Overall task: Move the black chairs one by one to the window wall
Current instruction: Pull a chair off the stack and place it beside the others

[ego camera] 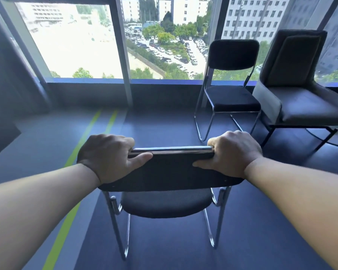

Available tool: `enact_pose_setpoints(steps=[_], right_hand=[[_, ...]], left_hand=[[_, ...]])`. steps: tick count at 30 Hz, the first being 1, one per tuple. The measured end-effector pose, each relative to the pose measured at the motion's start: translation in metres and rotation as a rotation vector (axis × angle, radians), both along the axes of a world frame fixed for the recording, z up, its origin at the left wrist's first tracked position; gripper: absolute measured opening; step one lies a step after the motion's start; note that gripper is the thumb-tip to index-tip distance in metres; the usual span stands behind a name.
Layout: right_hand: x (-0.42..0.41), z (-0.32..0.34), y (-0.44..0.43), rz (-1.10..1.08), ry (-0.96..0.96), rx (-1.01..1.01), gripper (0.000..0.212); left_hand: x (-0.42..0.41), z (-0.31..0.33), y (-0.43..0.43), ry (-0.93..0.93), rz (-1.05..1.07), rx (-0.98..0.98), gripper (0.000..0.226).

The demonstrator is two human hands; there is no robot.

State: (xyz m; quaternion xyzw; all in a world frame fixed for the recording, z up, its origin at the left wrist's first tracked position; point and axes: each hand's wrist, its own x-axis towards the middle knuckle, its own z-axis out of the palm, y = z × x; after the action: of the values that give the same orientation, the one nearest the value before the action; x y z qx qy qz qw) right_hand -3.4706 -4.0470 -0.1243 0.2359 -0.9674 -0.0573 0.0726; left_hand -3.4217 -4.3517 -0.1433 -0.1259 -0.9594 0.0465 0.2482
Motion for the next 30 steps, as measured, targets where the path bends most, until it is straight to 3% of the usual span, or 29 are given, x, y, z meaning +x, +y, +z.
enact_pose_setpoints(steps=[18,25,30], right_hand=[[-0.195,-0.013,0.009,0.1,0.086,-0.009,0.081],[-0.276,-0.011,-0.014,0.072,0.099,-0.016,0.078],[-0.327,-0.023,-0.042,0.037,0.134,-0.043,0.087]], left_hand=[[-0.161,-0.001,0.013,0.011,0.083,0.018,0.061],[-0.256,-0.004,-0.015,0.044,0.045,0.016,0.063],[-0.332,-0.006,-0.05,0.056,-0.043,0.03,0.065]])
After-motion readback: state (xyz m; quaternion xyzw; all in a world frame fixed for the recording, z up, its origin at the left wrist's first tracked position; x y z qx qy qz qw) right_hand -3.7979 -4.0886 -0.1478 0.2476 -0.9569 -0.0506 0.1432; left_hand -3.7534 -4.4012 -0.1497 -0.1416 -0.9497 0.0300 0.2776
